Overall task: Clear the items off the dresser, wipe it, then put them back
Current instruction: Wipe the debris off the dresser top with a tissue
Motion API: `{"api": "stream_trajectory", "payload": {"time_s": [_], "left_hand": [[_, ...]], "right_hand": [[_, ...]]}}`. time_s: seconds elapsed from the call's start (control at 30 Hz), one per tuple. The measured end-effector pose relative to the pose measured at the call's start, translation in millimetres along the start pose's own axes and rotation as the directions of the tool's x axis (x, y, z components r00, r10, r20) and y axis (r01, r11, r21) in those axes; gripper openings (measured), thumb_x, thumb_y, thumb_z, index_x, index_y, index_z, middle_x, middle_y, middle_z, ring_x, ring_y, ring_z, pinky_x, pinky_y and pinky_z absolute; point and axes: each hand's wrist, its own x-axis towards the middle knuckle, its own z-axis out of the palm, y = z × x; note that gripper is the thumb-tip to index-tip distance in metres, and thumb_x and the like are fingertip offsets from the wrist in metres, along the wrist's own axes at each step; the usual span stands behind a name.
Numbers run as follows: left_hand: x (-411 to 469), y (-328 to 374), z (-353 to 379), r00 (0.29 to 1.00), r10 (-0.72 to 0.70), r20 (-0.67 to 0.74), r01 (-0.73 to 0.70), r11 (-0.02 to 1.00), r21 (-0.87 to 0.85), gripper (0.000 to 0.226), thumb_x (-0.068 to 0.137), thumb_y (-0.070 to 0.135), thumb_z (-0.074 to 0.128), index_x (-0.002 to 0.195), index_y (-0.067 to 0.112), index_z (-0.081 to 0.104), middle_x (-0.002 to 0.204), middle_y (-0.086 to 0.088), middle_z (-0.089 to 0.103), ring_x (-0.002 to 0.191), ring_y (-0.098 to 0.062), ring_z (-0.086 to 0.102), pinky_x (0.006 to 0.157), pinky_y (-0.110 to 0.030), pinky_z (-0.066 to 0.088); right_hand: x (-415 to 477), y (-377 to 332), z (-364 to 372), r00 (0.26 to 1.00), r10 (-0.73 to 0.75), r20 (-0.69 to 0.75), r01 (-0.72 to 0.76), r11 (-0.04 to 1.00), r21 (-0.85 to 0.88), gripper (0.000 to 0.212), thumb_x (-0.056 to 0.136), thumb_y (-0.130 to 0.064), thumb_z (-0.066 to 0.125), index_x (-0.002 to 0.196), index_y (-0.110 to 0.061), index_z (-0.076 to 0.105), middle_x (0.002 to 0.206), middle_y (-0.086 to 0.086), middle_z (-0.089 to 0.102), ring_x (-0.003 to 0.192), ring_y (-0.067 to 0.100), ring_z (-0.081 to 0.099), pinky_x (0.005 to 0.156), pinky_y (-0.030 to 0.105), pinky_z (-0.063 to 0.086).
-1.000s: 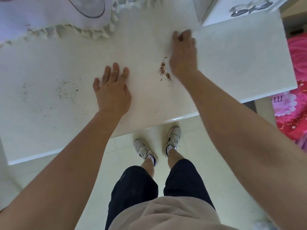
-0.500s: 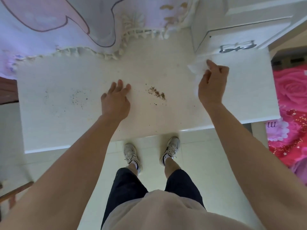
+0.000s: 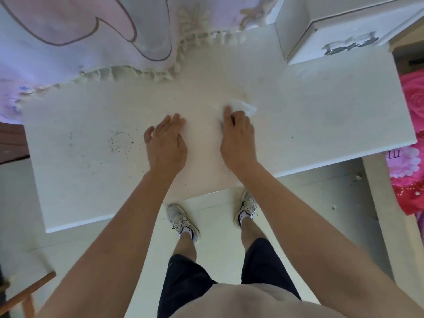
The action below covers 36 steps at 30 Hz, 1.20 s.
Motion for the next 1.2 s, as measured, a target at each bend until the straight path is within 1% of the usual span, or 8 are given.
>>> {"api": "stream_trajectory", "payload": {"time_s": [0.1, 0.2, 0.3, 0.43, 0.8, 1.0, 1.13, 1.2], "left_hand": [[-11.5, -13.2, -8.7, 0.995, 0.020, -0.093, -0.020, 1.000, 0.005, 0.048, 0.083, 0.009, 0.040, 0.127, 0.013, 0.061, 0.141, -0.012, 0.053, 0.136, -0.029, 0.041, 0.112, -0.050, 0.024], [-21.2, -29.3, -13.2, 0.983, 0.051, -0.175, -0.044, 0.998, 0.046, 0.047, 0.083, 0.005, 0.042, 0.126, 0.012, 0.061, 0.142, -0.015, 0.050, 0.135, -0.035, 0.040, 0.109, -0.051, 0.028], [-26.6, -42.2, -11.4, 0.985, 0.059, -0.163, -0.051, 0.997, 0.055, 0.048, 0.082, 0.008, 0.040, 0.124, 0.011, 0.061, 0.138, -0.012, 0.053, 0.129, -0.034, 0.046, 0.107, -0.048, 0.030], [-35.9, -48.8, 2.0, 0.992, 0.045, -0.119, -0.038, 0.997, 0.062, 0.048, 0.082, 0.010, 0.039, 0.124, 0.010, 0.062, 0.139, -0.008, 0.054, 0.131, -0.031, 0.045, 0.108, -0.047, 0.028], [-33.4, -57.0, -8.6, 0.990, 0.055, -0.126, -0.050, 0.998, 0.046, 0.048, 0.084, 0.009, 0.037, 0.126, 0.008, 0.060, 0.139, -0.009, 0.054, 0.136, -0.031, 0.041, 0.115, -0.051, 0.021], [-24.4, -77.3, -16.0, 0.987, -0.021, -0.158, 0.032, 0.997, 0.067, 0.045, 0.092, 0.011, 0.038, 0.136, 0.009, 0.051, 0.151, -0.016, 0.038, 0.143, -0.034, 0.028, 0.118, -0.052, 0.014], [-2.9, -90.6, -22.6, 0.998, -0.019, -0.068, 0.028, 0.992, 0.125, 0.050, 0.098, 0.022, 0.029, 0.146, 0.011, 0.039, 0.157, -0.012, 0.028, 0.147, -0.030, 0.017, 0.120, -0.049, 0.006], [4.2, -93.7, -22.2, 0.999, -0.033, -0.003, 0.033, 0.991, 0.131, 0.050, 0.099, 0.022, 0.029, 0.148, 0.012, 0.035, 0.158, -0.007, 0.026, 0.148, -0.026, 0.014, 0.120, -0.048, 0.005]], "right_hand": [[8.3, -19.8, -3.9, 0.999, -0.048, 0.022, 0.043, 0.981, 0.190, 0.055, 0.094, 0.001, 0.041, 0.149, -0.003, 0.034, 0.124, 0.018, 0.045, 0.107, 0.034, 0.048, 0.094, 0.038, 0.039], [11.7, -5.8, -21.0, 0.977, 0.041, -0.210, 0.038, 0.932, 0.359, 0.044, 0.097, -0.001, 0.043, 0.141, -0.002, 0.047, 0.115, 0.019, 0.048, 0.101, 0.030, 0.053, 0.089, 0.033, 0.045], [12.5, 38.6, -30.5, 0.891, 0.237, -0.386, -0.099, 0.934, 0.345, 0.041, 0.099, -0.006, 0.041, 0.139, -0.004, 0.050, 0.116, 0.020, 0.048, 0.099, 0.027, 0.053, 0.088, 0.026, 0.042], [9.5, 74.1, -24.5, 0.869, 0.405, -0.283, -0.388, 0.914, 0.119, 0.051, 0.096, -0.002, 0.040, 0.147, -0.004, 0.038, 0.128, 0.021, 0.046, 0.108, 0.036, 0.048, 0.091, 0.038, 0.040], [9.2, -79.7, 12.7, 0.993, -0.098, 0.058, 0.081, 0.967, 0.242, 0.053, 0.093, 0.003, 0.041, 0.145, -0.005, 0.041, 0.126, 0.017, 0.045, 0.110, 0.033, 0.049, 0.094, 0.034, 0.040], [43.1, 14.4, -43.6, 0.922, 0.228, -0.313, -0.128, 0.942, 0.311, 0.043, 0.096, -0.001, 0.040, 0.137, -0.004, 0.053, 0.121, 0.024, 0.048, 0.107, 0.030, 0.053, 0.095, 0.022, 0.035], [62.7, 87.8, -57.6, 0.729, 0.648, -0.223, -0.621, 0.762, 0.183, 0.053, 0.096, -0.004, 0.036, 0.149, -0.014, 0.035, 0.139, 0.016, 0.038, 0.121, 0.027, 0.048, 0.101, 0.023, 0.034], [67.7, 77.0, -47.8, 0.724, 0.671, -0.157, -0.673, 0.738, 0.047, 0.056, 0.094, -0.004, 0.039, 0.149, -0.014, 0.032, 0.143, 0.016, 0.035, 0.124, 0.034, 0.044, 0.103, 0.037, 0.037]]}}
